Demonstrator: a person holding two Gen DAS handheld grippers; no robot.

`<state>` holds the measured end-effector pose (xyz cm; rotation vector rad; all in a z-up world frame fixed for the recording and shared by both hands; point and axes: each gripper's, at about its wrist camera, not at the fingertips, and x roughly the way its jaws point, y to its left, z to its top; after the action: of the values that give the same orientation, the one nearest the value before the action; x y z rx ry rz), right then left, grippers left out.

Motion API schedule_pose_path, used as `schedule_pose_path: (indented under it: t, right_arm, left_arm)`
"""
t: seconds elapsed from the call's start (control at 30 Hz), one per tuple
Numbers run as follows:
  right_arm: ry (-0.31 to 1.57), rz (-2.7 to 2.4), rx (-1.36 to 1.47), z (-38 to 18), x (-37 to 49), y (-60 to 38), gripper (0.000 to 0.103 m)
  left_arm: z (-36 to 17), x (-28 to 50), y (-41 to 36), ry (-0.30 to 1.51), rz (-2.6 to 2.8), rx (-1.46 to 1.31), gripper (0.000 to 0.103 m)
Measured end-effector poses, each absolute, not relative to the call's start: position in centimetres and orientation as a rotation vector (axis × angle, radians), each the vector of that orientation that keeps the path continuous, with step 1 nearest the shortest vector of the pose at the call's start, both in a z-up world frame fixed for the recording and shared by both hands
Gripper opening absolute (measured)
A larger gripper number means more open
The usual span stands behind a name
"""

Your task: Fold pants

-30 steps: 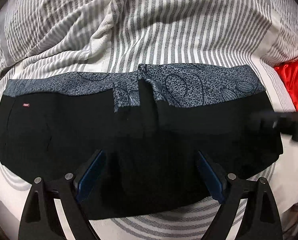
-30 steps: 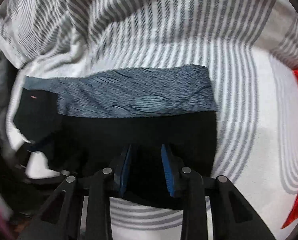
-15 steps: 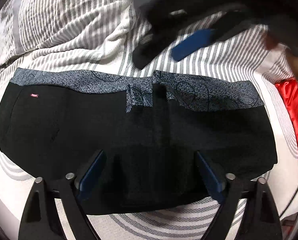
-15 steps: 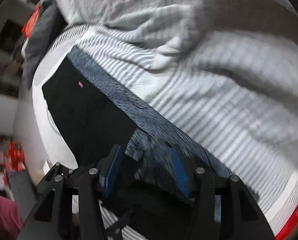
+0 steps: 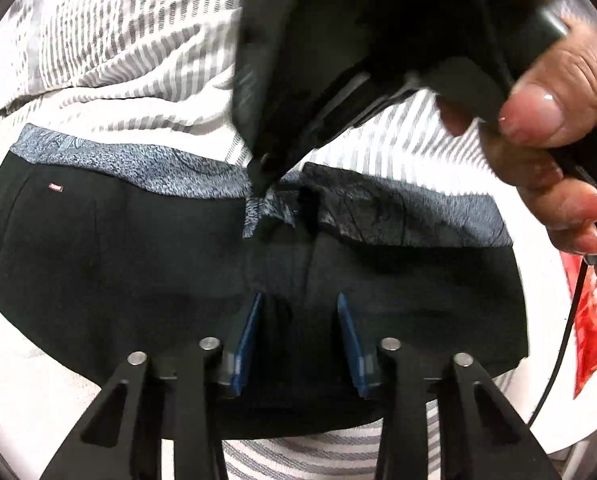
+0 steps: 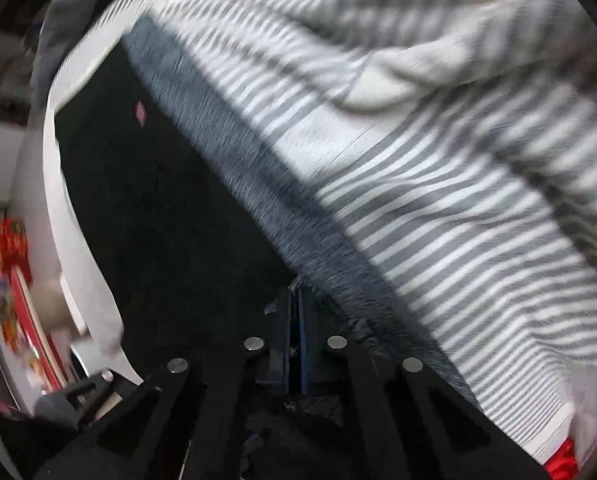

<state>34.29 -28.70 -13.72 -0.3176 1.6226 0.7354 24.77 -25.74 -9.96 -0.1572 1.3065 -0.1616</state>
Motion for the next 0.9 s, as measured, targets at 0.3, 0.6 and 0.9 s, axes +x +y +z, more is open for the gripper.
schedule_pose_path:
  t: [0.3,0.6,0.9]
  right_arm:
    - [1.613,0.683,-0.269,-14.4,36.4,-29.3,0.0]
    - [1.489,0.633,-0.228,-9.1,30.6,-34.1,0.044]
    - [1.38,0.69,-0.345,-8.9,21.1,-33.6,0.046]
  left_arm:
    - [-10.9,23.4,-25.0,1.326,-0.184,-0.116,0.038]
    - [-9.5,22.0,-21.3,1.34,-0.095,-0.164,0.038]
    - [-11.4,21.7,-17.4,1.41,-0.043,-0.193,0.038]
